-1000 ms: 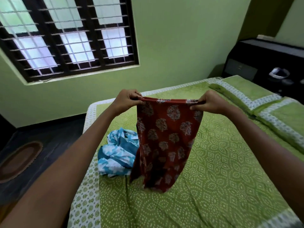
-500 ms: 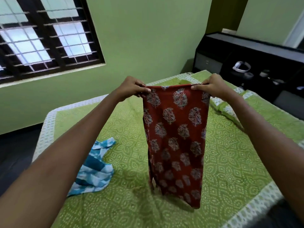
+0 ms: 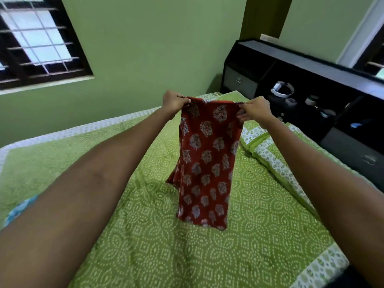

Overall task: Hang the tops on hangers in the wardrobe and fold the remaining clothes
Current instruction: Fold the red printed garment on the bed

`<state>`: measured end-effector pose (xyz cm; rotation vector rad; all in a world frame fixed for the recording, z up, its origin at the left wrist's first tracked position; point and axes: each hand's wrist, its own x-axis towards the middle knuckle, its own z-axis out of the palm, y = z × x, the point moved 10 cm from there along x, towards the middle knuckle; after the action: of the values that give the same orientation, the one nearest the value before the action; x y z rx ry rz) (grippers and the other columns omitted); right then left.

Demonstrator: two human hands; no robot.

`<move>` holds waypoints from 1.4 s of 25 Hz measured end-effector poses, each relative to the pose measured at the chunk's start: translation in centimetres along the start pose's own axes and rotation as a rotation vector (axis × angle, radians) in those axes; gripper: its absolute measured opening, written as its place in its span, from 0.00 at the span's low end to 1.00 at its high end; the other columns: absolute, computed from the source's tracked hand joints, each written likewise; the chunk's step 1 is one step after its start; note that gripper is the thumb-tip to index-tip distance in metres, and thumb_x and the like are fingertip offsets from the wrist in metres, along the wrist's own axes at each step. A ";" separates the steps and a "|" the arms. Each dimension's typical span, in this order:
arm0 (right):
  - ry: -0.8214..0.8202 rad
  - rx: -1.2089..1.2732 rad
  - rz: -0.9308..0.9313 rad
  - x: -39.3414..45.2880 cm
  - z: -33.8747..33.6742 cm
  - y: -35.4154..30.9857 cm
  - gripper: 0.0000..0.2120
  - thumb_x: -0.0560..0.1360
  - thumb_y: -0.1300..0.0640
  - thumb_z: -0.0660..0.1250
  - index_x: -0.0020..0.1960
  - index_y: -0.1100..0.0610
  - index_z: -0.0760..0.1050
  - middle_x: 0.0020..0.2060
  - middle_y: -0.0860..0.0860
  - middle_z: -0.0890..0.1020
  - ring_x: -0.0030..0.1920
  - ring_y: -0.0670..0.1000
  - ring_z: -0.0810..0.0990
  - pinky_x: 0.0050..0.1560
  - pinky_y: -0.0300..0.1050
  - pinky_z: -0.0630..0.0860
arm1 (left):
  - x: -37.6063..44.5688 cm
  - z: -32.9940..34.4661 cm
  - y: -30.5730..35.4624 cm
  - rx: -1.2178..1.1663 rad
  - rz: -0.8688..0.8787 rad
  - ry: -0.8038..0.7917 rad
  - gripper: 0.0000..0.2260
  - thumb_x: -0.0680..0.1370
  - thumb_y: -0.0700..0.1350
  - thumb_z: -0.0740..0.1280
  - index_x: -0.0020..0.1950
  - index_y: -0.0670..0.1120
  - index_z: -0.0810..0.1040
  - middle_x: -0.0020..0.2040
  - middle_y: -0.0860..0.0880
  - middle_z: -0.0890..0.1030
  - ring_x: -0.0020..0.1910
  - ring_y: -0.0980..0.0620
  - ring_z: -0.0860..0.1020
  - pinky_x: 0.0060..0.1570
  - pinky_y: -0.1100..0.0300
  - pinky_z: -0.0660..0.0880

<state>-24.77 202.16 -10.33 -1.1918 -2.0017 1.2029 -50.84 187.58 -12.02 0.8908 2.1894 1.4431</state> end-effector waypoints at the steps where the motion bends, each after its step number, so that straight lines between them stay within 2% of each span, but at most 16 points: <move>1: 0.045 0.000 -0.028 1.6 -0.8 -0.1 0.12 0.76 0.64 0.63 0.42 0.74 0.75 0.39 0.65 0.81 0.29 0.51 0.83 0.39 0.52 0.82 | 1.3 0.7 1.1 0.013 0.006 0.039 0.12 0.68 0.39 0.75 0.31 0.42 0.74 0.35 0.44 0.75 0.36 0.50 0.75 0.41 0.55 0.75; 3: 0.108 -0.026 -0.061 5.0 -2.0 0.2 0.14 0.74 0.64 0.62 0.40 0.77 0.74 0.39 0.69 0.81 0.37 0.59 0.83 0.43 0.59 0.80 | 3.6 1.8 3.5 0.020 0.032 0.096 0.11 0.69 0.39 0.75 0.32 0.43 0.73 0.33 0.46 0.73 0.35 0.51 0.72 0.37 0.60 0.70; 5: 0.162 -0.107 -0.110 6.9 -2.9 -0.4 0.15 0.73 0.64 0.61 0.32 0.73 0.71 0.32 0.68 0.77 0.32 0.56 0.77 0.36 0.52 0.78 | 5.1 2.2 5.2 0.012 0.078 0.137 0.09 0.70 0.40 0.74 0.35 0.42 0.75 0.33 0.48 0.74 0.36 0.52 0.72 0.35 0.61 0.70; 7: 0.203 -0.196 -0.199 7.1 -3.6 -1.7 0.17 0.74 0.65 0.60 0.26 0.61 0.63 0.24 0.58 0.67 0.26 0.48 0.64 0.26 0.40 0.64 | 5.6 2.5 6.3 0.023 0.131 0.190 0.07 0.71 0.41 0.74 0.38 0.40 0.78 0.35 0.48 0.76 0.37 0.52 0.74 0.34 0.63 0.71; 9: 0.242 -0.230 -0.265 6.0 -4.0 -2.0 0.20 0.74 0.66 0.58 0.26 0.57 0.57 0.23 0.52 0.62 0.25 0.46 0.58 0.25 0.38 0.55 | 5.1 3.2 6.2 0.041 0.164 0.216 0.06 0.71 0.42 0.73 0.41 0.39 0.81 0.36 0.48 0.78 0.38 0.52 0.75 0.35 0.62 0.72; 12: 0.286 -0.238 -0.319 2.8 -3.8 0.8 0.17 0.75 0.67 0.58 0.28 0.61 0.62 0.23 0.51 0.63 0.26 0.48 0.60 0.26 0.41 0.54 | 1.7 4.2 3.9 0.077 0.243 0.230 0.10 0.71 0.43 0.73 0.48 0.37 0.83 0.43 0.48 0.81 0.43 0.53 0.79 0.41 0.66 0.73; 15: 0.254 -0.310 -0.364 -3.1 -1.5 7.0 0.08 0.72 0.69 0.63 0.35 0.66 0.75 0.29 0.61 0.76 0.32 0.52 0.71 0.32 0.44 0.57 | -5.4 5.4 -2.3 0.106 0.286 0.189 0.11 0.71 0.41 0.73 0.49 0.36 0.81 0.45 0.47 0.81 0.43 0.55 0.77 0.41 0.75 0.68; 16: 0.217 -0.349 -0.365 -5.7 -0.1 10.1 0.04 0.71 0.70 0.65 0.40 0.68 0.79 0.34 0.63 0.80 0.34 0.53 0.75 0.34 0.43 0.61 | -8.5 6.0 -5.0 0.131 0.304 0.141 0.10 0.71 0.39 0.73 0.48 0.35 0.81 0.44 0.46 0.80 0.41 0.56 0.76 0.41 0.76 0.67; 19: -0.028 -0.551 -0.283 -14.8 6.3 21.7 0.07 0.71 0.63 0.67 0.47 0.63 0.81 0.40 0.61 0.83 0.35 0.59 0.81 0.33 0.46 0.75 | -18.5 8.8 -15.2 0.296 0.347 -0.100 0.08 0.69 0.37 0.71 0.44 0.34 0.83 0.43 0.41 0.81 0.39 0.51 0.78 0.43 0.75 0.68; 21: -0.237 -0.667 -0.215 -21.0 10.7 29.0 0.10 0.70 0.56 0.64 0.45 0.57 0.82 0.38 0.57 0.84 0.32 0.59 0.82 0.26 0.47 0.75 | -24.1 10.6 -22.3 0.436 0.305 -0.256 0.08 0.64 0.38 0.71 0.40 0.38 0.84 0.41 0.41 0.83 0.37 0.47 0.81 0.41 0.69 0.71; 24: -0.465 -0.837 -0.187 -29.1 15.7 35.9 0.08 0.58 0.57 0.78 0.36 0.54 0.82 0.30 0.51 0.82 0.26 0.52 0.80 0.21 0.39 0.71 | -32.1 13.8 -31.9 0.579 0.211 -0.549 0.08 0.58 0.44 0.71 0.35 0.47 0.84 0.38 0.48 0.84 0.31 0.53 0.81 0.24 0.64 0.74; 28: -0.608 -0.900 -0.047 -37.2 19.5 42.3 0.14 0.47 0.59 0.83 0.31 0.53 0.83 0.31 0.47 0.84 0.27 0.50 0.80 0.21 0.36 0.70 | -40.5 15.7 -38.3 0.702 0.255 -0.657 0.09 0.58 0.44 0.76 0.36 0.49 0.84 0.39 0.50 0.83 0.34 0.51 0.82 0.28 0.65 0.75; 30: -0.607 -1.016 0.000 -39.9 19.9 44.4 0.13 0.50 0.57 0.83 0.31 0.52 0.84 0.41 0.44 0.85 0.36 0.51 0.83 0.29 0.39 0.76 | -42.6 16.5 -39.7 0.813 0.322 -0.663 0.08 0.58 0.45 0.77 0.34 0.48 0.84 0.37 0.50 0.82 0.36 0.50 0.81 0.33 0.64 0.76; 31: -0.600 -1.066 0.007 -41.3 20.2 45.0 0.09 0.58 0.58 0.80 0.37 0.53 0.85 0.49 0.44 0.84 0.45 0.54 0.83 0.39 0.44 0.79 | -43.6 17.1 -40.9 0.866 0.319 -0.688 0.07 0.60 0.45 0.76 0.35 0.47 0.84 0.39 0.49 0.82 0.39 0.48 0.81 0.38 0.61 0.77; 33: -0.753 -1.122 0.115 -45.1 21.7 48.9 0.11 0.75 0.59 0.65 0.56 0.56 0.81 0.67 0.47 0.72 0.65 0.58 0.72 0.61 0.51 0.71 | -46.2 18.4 -44.6 1.013 0.220 -0.846 0.08 0.71 0.44 0.68 0.47 0.43 0.83 0.49 0.45 0.81 0.51 0.43 0.78 0.51 0.53 0.75; 35: -0.816 -1.072 0.136 -47.5 23.1 50.1 0.16 0.78 0.55 0.57 0.62 0.58 0.76 0.72 0.50 0.66 0.70 0.56 0.65 0.68 0.50 0.61 | -49.1 19.3 -48.1 1.138 0.103 -0.971 0.13 0.76 0.45 0.61 0.56 0.42 0.78 0.56 0.43 0.79 0.57 0.43 0.76 0.54 0.53 0.72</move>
<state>1.42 161.65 -64.86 -1.4012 -3.4732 0.6501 -17.66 153.99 -65.57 1.5715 1.9657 -0.4205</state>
